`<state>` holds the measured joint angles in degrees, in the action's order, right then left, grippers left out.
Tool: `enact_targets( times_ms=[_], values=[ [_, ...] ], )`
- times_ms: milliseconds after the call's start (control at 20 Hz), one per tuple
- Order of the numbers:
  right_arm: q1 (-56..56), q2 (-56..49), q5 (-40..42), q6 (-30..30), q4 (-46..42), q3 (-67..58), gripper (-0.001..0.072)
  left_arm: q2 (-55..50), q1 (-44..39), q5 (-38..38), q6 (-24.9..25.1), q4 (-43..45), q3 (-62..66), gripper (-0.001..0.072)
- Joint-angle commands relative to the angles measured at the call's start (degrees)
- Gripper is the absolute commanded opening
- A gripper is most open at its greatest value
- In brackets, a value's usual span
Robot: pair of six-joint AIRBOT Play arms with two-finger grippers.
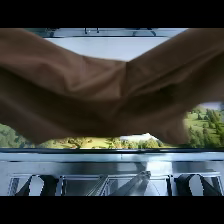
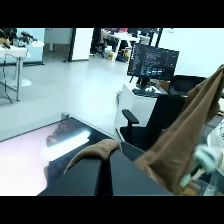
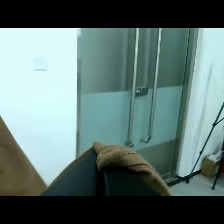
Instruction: Fold the shirts.
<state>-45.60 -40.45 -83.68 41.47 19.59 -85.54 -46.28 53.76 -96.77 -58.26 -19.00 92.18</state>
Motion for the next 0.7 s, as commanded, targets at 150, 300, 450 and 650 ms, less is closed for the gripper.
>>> enact_targets(
  times_ms=[150,300,450,650],
  values=[
    [0.0,0.4,5.7,2.6,-13.6,-3.0,0.0024,-3.5,2.9,-0.4,-3.6,4.6,1.0,0.0027],
    [3.1,2.1,6.4,10.8,-33.6,-2.4,0.0021,3.3,1.2,-2.8,-1.2,11.8,-14.7,0.0027],
    [10.8,5.6,13.0,19.9,-52.8,2.6,0.0021,8.6,-4.7,0.8,-1.8,17.2,-30.5,0.0027],
    [16.5,0.5,20.4,20.7,-57.9,15.5,0.0022,1.1,-15.1,11.8,-3.1,35.3,-36.6,0.0028]
  ],
)
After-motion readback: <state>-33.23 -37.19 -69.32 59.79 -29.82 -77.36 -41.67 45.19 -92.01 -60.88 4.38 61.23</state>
